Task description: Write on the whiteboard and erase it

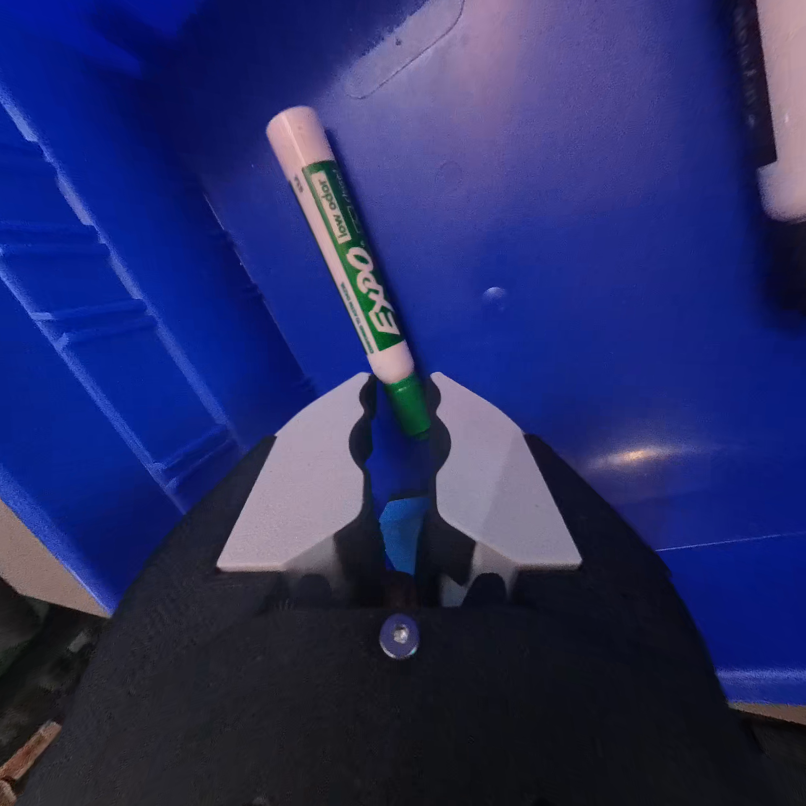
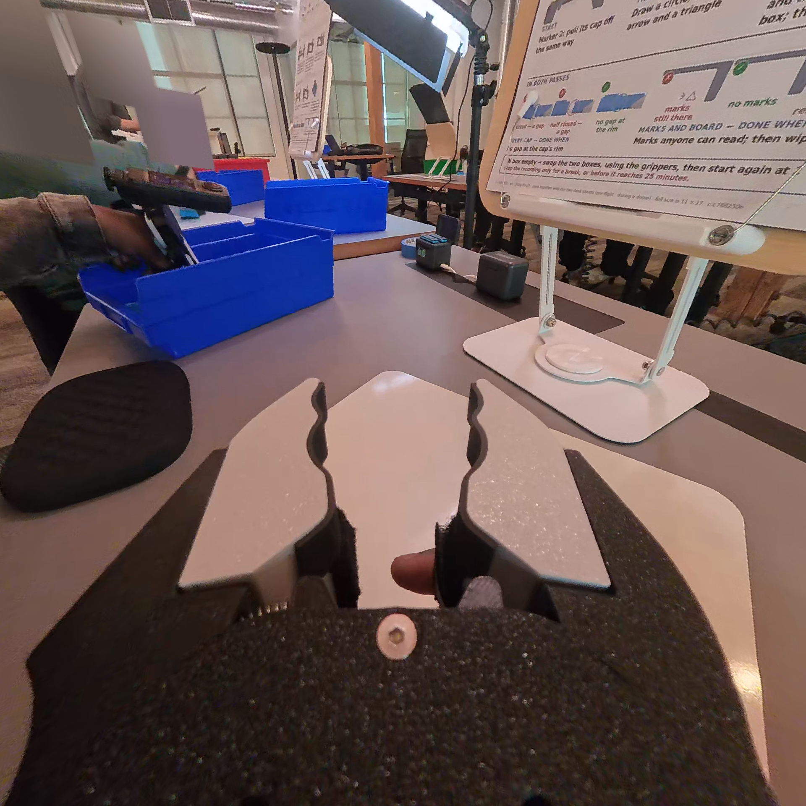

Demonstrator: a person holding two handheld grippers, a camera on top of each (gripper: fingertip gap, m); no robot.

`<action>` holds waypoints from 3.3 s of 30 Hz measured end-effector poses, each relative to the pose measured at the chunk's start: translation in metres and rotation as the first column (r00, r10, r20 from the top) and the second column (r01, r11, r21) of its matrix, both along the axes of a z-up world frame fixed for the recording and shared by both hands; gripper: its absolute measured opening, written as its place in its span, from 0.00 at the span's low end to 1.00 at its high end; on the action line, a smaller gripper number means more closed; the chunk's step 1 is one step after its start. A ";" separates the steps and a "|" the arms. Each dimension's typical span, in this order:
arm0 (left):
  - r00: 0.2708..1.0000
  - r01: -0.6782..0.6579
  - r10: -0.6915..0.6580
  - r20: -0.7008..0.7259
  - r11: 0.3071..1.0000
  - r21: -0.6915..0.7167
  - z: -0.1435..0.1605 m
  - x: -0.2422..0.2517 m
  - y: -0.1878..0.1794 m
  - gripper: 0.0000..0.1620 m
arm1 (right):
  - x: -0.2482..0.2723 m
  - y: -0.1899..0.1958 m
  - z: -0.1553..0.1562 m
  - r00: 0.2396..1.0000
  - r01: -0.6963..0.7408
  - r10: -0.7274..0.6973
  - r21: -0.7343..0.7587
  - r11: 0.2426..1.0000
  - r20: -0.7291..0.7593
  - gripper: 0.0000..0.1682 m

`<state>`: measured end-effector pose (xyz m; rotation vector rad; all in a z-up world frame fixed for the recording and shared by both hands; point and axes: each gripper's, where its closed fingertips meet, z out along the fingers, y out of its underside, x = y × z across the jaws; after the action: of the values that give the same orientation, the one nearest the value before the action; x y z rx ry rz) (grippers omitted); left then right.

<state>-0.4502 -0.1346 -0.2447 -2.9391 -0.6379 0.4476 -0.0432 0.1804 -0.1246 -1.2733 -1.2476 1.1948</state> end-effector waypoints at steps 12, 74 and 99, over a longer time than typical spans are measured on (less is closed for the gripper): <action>0.902 0.407 -0.191 -0.386 0.674 0.617 0.117 0.051 0.075 0.10 | -0.018 -0.034 -0.002 0.983 -0.184 0.185 -0.123 0.975 -0.005 0.37; 0.456 0.692 -0.808 -0.374 0.058 0.719 0.069 0.314 0.247 0.09 | 0.069 -0.063 0.177 0.814 -0.101 0.045 -0.065 0.993 -0.580 0.09; 0.420 0.640 -0.907 0.009 0.304 0.706 -0.004 0.303 0.236 0.10 | -0.167 -0.043 -0.057 0.878 -0.415 0.359 0.134 0.900 0.316 0.10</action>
<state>-0.1468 0.1009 -0.2483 -2.2281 0.6595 -0.4588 -0.2102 0.1379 -0.1819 -1.1000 -1.8580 1.1501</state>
